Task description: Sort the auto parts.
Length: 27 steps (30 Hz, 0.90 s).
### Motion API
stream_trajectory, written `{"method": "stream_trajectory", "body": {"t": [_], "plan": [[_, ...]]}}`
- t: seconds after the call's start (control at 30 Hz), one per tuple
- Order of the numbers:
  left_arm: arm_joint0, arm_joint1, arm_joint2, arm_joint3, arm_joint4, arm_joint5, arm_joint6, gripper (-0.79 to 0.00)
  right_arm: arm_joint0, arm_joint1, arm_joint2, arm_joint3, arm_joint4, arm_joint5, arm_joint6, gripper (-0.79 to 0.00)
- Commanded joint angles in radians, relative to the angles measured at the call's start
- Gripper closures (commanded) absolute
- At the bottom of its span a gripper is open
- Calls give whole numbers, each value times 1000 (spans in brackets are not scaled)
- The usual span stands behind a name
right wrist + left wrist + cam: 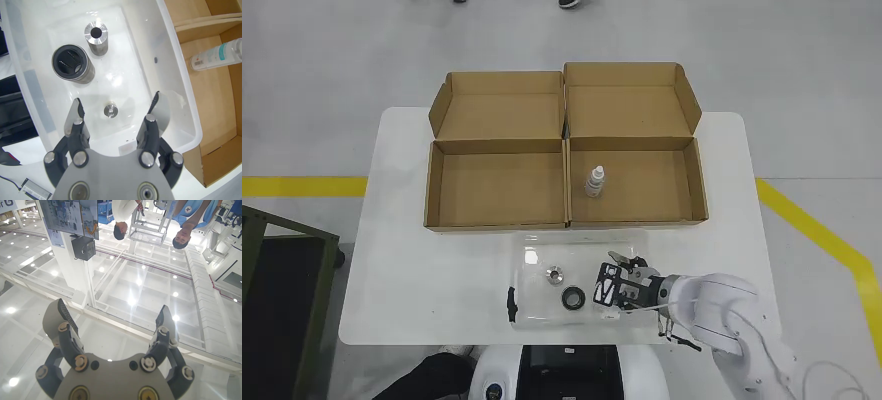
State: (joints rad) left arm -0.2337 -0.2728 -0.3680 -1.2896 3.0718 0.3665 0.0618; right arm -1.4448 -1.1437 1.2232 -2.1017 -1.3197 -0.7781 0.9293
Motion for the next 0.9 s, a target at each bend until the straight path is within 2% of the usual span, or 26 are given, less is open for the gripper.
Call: {"method": "stream_trajectory", "body": {"t": [0.0,0.27,0.4,0.67,0.73,0.87], "plan": [[0,0,0,0,0,0,0,-785,6,2,-7,7,-4,1,10,-545],[0,0,0,0,0,0,0,-785,18,9,-25,31,-14,10,45,-465],[0,0,0,0,0,0,0,-785,26,12,-32,46,-7,10,57,-394],[0,0,0,0,0,0,0,-785,58,16,-65,97,19,3,72,-357],[0,0,0,0,0,0,0,-785,67,16,-74,104,21,8,74,-296],[0,0,0,0,0,0,0,-785,79,18,-86,111,25,12,84,-123]]}}
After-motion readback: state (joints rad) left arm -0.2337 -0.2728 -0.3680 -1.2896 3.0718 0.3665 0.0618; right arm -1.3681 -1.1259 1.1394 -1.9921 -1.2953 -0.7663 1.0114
